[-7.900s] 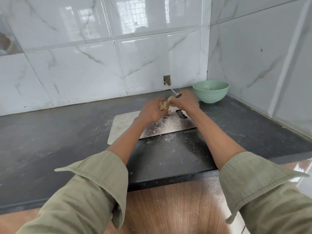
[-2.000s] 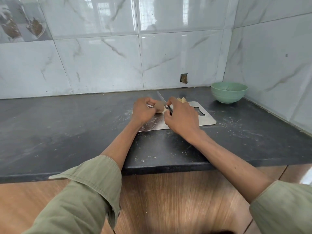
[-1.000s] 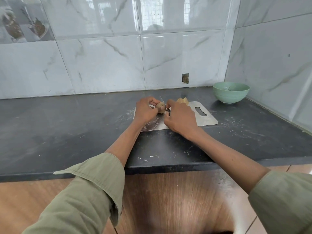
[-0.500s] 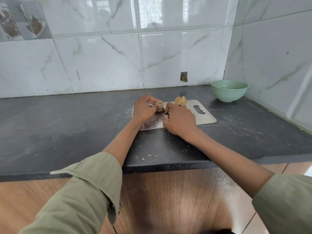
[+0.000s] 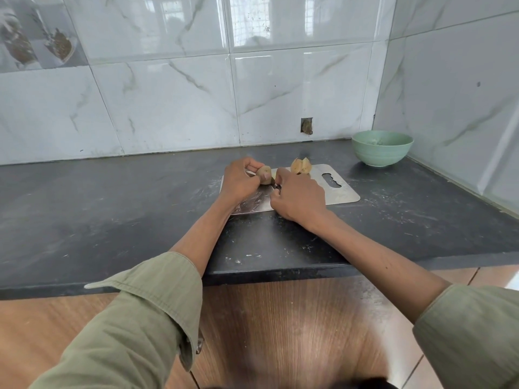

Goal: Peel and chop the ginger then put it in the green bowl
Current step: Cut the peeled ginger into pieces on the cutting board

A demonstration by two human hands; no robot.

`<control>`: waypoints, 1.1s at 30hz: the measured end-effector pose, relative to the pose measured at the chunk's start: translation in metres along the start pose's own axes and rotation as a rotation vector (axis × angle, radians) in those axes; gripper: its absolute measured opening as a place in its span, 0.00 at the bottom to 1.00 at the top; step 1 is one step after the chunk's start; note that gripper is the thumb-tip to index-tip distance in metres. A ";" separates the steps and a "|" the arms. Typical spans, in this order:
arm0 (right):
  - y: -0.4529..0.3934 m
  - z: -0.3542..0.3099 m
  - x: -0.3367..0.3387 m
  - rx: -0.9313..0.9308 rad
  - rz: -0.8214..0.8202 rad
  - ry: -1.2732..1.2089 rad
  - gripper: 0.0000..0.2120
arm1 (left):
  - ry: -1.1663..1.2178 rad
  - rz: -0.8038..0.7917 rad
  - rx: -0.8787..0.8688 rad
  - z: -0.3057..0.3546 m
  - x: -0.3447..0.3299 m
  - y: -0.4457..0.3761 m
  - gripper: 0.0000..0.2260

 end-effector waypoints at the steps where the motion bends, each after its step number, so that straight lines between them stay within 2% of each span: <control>1: 0.000 0.000 0.000 0.000 -0.005 -0.001 0.08 | -0.004 0.000 -0.001 0.000 0.000 0.001 0.09; 14: -0.002 0.003 0.001 -0.022 -0.036 -0.054 0.06 | -0.002 0.023 -0.017 0.008 0.003 0.007 0.08; 18: -0.002 0.001 0.000 0.002 -0.032 -0.045 0.06 | 0.054 0.079 -0.005 0.005 0.014 0.006 0.08; 23: -0.001 0.008 0.001 -0.037 -0.022 -0.086 0.07 | -0.007 0.048 -0.015 0.005 0.007 0.004 0.09; 27: -0.002 0.016 0.011 -0.075 0.094 -0.180 0.10 | -0.015 0.033 0.005 0.001 0.004 0.001 0.10; 30: -0.003 0.012 0.019 -0.046 0.195 -0.191 0.11 | 0.007 0.012 0.015 0.001 0.002 0.001 0.08; 33: -0.003 0.007 0.022 -0.001 0.225 -0.169 0.11 | 0.008 0.001 0.013 0.001 0.003 0.001 0.08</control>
Point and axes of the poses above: each hand's wrist, its own y-axis away from the middle knuckle, its own x-axis out of the back of the hand, z = x × y, the point moved 9 cm from there along -y, towards the middle knuckle, and after that the axes turned 12 degrees about x, right-handed, at the moved point
